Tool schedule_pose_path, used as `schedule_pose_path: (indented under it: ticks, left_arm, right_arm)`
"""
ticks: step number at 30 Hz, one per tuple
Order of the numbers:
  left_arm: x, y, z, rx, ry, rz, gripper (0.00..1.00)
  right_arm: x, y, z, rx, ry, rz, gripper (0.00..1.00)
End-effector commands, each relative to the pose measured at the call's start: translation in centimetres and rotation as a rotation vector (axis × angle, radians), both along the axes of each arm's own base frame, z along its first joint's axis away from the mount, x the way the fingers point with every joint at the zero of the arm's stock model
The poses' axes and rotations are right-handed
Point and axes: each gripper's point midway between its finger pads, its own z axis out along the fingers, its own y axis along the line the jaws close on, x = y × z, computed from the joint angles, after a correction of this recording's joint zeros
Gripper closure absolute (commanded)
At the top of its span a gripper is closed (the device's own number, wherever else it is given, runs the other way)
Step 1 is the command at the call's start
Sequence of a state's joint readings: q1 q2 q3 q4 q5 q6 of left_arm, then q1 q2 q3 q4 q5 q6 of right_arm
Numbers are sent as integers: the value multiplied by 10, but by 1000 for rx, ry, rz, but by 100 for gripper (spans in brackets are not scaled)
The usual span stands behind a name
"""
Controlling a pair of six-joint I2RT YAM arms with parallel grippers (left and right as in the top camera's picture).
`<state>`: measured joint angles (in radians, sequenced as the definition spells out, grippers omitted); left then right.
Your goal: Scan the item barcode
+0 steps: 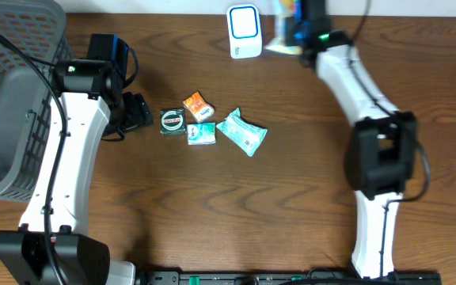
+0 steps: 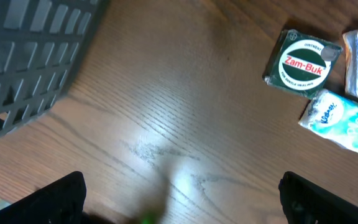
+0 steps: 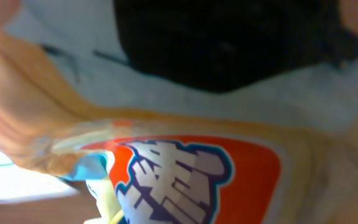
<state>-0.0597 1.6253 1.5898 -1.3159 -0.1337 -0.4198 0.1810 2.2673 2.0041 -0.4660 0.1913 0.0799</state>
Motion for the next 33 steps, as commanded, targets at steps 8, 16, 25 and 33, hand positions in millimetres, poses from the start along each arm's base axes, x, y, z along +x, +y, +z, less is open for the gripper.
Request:
schedule_pose_path:
  ticks: [8,16,25,33]
  left_arm:
    - [-1,3,-2,9,11,12,2]
    - [-1,3,-2,9,11,12,3]
    - [-1,3,-2,9,11,12,3]
    - [-1,3,-2,9,11,12,3]
  right_arm:
    - [-58,-187,3,-213,244,-191,83]
    - [-106,-266,-17,-39,345,-465,1]
    - [-96,-177,-24,358,373,-151,5]
    - [-123,-24,3,779,514,251,4]
